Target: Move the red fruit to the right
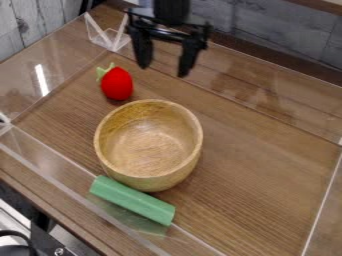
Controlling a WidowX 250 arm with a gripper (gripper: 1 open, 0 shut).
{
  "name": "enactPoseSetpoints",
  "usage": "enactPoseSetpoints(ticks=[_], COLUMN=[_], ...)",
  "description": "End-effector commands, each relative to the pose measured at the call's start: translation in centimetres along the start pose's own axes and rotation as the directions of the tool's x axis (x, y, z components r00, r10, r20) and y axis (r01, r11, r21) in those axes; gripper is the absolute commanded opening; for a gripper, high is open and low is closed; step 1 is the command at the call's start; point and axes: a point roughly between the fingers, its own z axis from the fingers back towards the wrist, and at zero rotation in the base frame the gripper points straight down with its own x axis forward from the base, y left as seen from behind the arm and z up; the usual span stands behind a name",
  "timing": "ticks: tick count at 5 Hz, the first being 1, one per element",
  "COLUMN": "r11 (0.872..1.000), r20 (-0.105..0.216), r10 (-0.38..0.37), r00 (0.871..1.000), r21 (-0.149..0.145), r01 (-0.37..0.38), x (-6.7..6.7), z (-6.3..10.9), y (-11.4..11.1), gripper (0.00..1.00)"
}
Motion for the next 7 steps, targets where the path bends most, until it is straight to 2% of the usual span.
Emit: enactPoseSetpoints(ticks=[1,2,4,6,7], r11=[0.997,0.988,0.969,0.937,0.921], r20=[0.076,0.078,0.086,0.096,0.102], r10=[0.076,0.154,0.246,0.349,0.39], r00=[0.994,0.985,0.965,0.932,0.915], r21=[-0.007,-0.008,-0.013,-0.027,-0.03], r01=[-0.076,-0.154,-0.246,-0.348,-0.389], x=[1.9,2.8,4.8,4.8,5.6], z=[1.5,0.7,-2.6,-6.0,-7.2], y=[2.2,3.5,5.9,7.3,6.9], gripper=[1.0,1.0,1.0,1.0,1.0])
